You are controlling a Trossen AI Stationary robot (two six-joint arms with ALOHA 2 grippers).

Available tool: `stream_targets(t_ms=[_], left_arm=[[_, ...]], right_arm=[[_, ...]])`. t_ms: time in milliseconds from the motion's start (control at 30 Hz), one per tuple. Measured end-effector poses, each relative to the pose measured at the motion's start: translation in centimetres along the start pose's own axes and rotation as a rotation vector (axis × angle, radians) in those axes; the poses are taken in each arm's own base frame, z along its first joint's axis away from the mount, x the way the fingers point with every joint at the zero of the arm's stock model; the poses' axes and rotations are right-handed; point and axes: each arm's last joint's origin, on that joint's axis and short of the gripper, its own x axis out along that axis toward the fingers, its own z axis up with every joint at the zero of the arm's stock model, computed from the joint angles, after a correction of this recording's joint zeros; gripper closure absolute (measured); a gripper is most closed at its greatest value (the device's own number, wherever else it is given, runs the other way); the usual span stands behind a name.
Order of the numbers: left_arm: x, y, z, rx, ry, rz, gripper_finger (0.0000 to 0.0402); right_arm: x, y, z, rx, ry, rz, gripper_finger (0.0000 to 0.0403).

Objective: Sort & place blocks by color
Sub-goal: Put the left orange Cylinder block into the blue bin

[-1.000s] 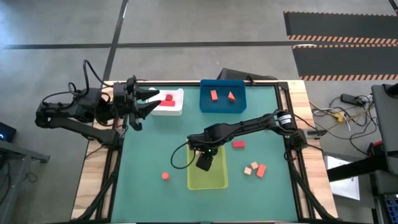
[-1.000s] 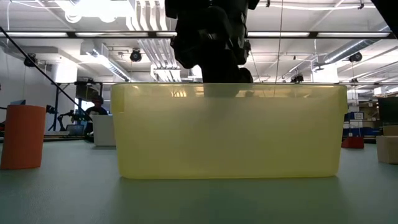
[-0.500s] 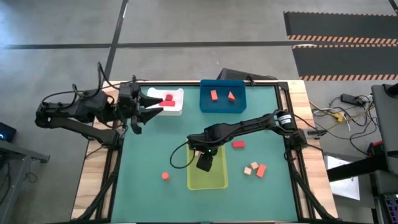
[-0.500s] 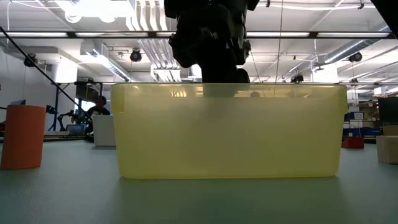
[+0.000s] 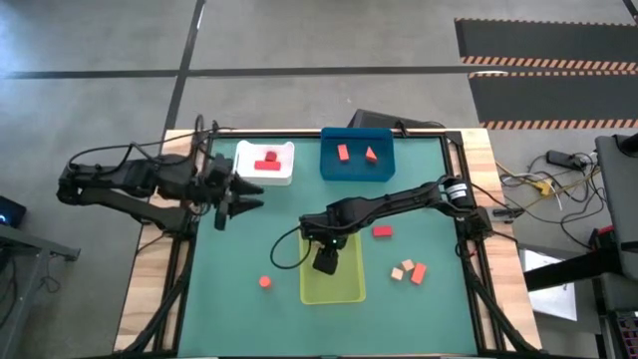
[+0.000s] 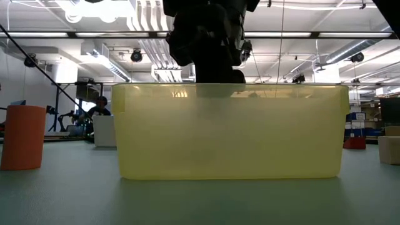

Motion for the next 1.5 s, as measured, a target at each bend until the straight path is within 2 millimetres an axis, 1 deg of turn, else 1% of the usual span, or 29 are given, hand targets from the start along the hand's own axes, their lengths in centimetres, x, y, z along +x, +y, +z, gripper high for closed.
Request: stream_targets(t_ms=[67,167,300,467,533,633,767,900,1000,1067,1167,1267,1500], left_arm=[[0.1,0.2,-0.7,-0.022,0.083,-0.009,0.0226],[0.6,0.5,-2.1,-0.088,0.244,-0.036,0.0226],[1.9,0.9,-4.9,-0.215,0.449,-0.092,0.0226],[3.6,0.6,-8.4,-0.319,0.628,-0.061,0.0226],[4.3,0.2,-9.7,-0.309,0.692,-0.051,0.0226],[5.2,-1.0,-11.5,-0.258,0.784,-0.06,0.0226],[6.1,-2.9,-13.5,-0.174,0.876,-0.076,0.0226],[6.5,-4.9,-14.7,-0.012,0.847,-0.075,0.0226],[6.7,-5.6,-15.4,0.132,0.781,-0.042,0.0226],[7.0,-5.7,-16.0,0.203,0.764,-0.014,0.0226],[7.7,-5.4,-17.0,0.265,0.769,0.043,0.0226],[8.5,-5.3,-17.8,0.328,0.784,0.063,0.0226],[9.8,-5.0,-19.4,0.37,0.838,0.111,0.0226]], right_arm=[[-0.5,0.1,-0.1,0.017,-0.007,0.003,0.0209],[-2.3,0.3,-0.2,0.029,-0.05,0.011,0.0215],[-5.3,0.6,-0.6,0.03,-0.136,-0.006,0.0223],[-9.8,0.7,-1.4,0.009,-0.276,-0.047,0.023],[-11.5,0.7,-1.8,-0.014,-0.334,-0.071,0.0232],[-13.6,0.6,-2.4,-0.034,-0.418,-0.129,0.0232],[-15.8,0.4,-3.0,-0.037,-0.503,-0.178,0.023],[-16.6,0.4,-3.3,-0.038,-0.532,-0.182,0.023],[-16.7,0.4,-3.3,-0.054,-0.533,-0.187,0.023],[-16.6,0.4,-3.3,-0.06,-0.531,-0.189,0.023],[-16.3,0.4,-3.2,-0.062,-0.519,-0.195,0.0229],[-15.8,0.4,-3.0,-0.063,-0.508,-0.2,0.0229],[-15.6,0.4,-2.9,-0.073,-0.501,-0.204,0.0229]])
